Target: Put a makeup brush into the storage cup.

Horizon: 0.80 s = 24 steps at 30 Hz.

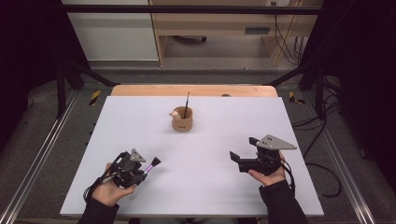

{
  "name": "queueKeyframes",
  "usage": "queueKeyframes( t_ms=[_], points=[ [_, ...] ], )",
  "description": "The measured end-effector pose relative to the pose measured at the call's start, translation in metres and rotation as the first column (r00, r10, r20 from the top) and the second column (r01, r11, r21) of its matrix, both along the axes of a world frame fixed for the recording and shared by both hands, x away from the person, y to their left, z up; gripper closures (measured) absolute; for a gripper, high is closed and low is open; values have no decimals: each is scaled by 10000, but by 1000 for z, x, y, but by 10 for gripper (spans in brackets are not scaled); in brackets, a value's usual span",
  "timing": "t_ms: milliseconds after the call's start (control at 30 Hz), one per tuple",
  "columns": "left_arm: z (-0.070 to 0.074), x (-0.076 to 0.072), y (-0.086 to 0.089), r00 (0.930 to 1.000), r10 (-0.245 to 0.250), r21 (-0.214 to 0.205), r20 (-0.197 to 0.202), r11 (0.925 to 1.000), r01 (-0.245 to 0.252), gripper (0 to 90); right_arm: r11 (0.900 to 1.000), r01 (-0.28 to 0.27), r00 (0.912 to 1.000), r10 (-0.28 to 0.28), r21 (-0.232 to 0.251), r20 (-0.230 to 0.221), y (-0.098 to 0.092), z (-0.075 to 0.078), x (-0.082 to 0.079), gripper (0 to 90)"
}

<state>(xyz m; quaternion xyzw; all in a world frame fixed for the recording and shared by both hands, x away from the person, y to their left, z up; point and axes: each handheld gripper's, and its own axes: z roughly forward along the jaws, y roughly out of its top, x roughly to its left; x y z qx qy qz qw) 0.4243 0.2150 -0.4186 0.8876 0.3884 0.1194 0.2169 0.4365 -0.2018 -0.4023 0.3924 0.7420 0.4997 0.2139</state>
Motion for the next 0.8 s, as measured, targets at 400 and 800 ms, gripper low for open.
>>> queueKeyframes(
  t_ms=[400,800],
  points=[
    [11,-6,-1,9957,290,-930,882,9954,-207,779,10000,14,10000,-14,4,-11,0,0,0,96],
    [21,-12,0,9757,806,-1872,2038,9814,-420,779,10000,47,10000,-47,8,2,-1,0,0,95]
  ],
)
